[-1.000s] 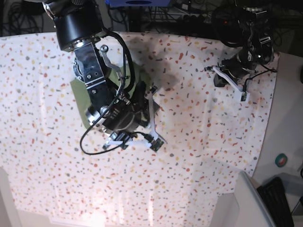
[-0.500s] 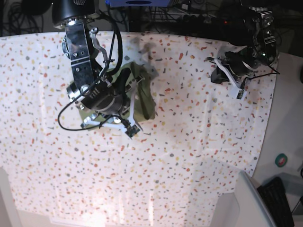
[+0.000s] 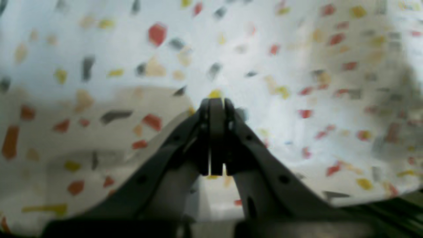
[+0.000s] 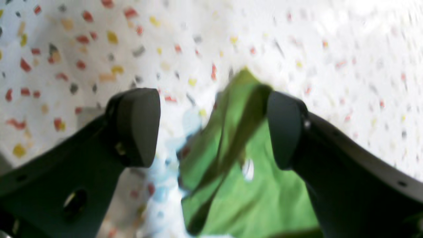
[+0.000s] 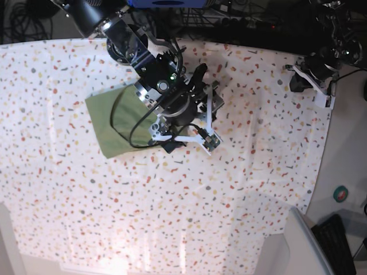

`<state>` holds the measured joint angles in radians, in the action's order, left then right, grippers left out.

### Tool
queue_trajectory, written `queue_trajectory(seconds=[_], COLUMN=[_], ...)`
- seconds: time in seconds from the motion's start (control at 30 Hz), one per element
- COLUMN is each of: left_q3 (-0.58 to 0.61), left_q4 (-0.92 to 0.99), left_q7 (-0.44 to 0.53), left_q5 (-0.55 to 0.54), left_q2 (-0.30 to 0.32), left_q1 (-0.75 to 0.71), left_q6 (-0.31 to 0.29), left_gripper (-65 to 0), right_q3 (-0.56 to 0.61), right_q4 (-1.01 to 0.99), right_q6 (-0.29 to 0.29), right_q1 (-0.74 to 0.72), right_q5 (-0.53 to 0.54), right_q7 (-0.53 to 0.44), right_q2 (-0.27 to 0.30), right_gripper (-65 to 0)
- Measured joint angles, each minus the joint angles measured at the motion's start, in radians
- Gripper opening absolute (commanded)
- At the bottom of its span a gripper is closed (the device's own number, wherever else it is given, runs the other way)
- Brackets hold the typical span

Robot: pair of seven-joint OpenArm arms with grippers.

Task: Layout the t-shirt on the table in an organized manner, then fold the t-shirt properly
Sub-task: 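Push and flatten the green bundle with the left gripper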

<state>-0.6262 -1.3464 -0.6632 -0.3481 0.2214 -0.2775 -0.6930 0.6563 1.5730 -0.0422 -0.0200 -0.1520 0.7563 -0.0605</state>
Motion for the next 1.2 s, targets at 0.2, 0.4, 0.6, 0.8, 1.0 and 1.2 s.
queue_trajectory(seconds=[0.2,0.4,0.6,0.8,1.0,1.2], left_q3=[-0.018,-0.013,0.011,0.035,0.034,0.092], left_q4=[0.003,0.003,0.003,0.003,0.006,0.006], left_q7=[-0.003,-0.005,-0.003,-0.003,-0.003,-0.001], left_q5=[0.003,0.003,0.007,0.006,0.006,0.003], left_q2=[0.003,-0.003,-0.002,-0.007,-0.006,-0.006], left_q1=[-0.024,-0.022,-0.022,-0.019,-0.019,-0.019], left_q6=[0.003,0.003,0.004,0.003,0.003,0.004], left_gripper=[-65.0,-65.0,-65.0,-65.0,-65.0,-65.0], right_q3=[-0.005,-0.005,-0.005,-0.005,-0.005,-0.004], right_q4=[-0.162,-0.243,-0.257,-0.176,-0.135,-0.157], right_q6=[0.019,0.019,0.019,0.019,0.019,0.019], right_q1=[-0.089,-0.124,-0.137,-0.137,-0.166,-0.202], right_q5=[-0.009,-0.008,-0.005,-0.006,-0.005,-0.004], right_q7=[-0.015,-0.017,-0.013,0.05,0.087,0.084], right_q2=[0.0,0.0,0.0,0.003,0.001,-0.002], right_gripper=[-25.2,-41.9,-65.0,-65.0,-65.0,-65.0])
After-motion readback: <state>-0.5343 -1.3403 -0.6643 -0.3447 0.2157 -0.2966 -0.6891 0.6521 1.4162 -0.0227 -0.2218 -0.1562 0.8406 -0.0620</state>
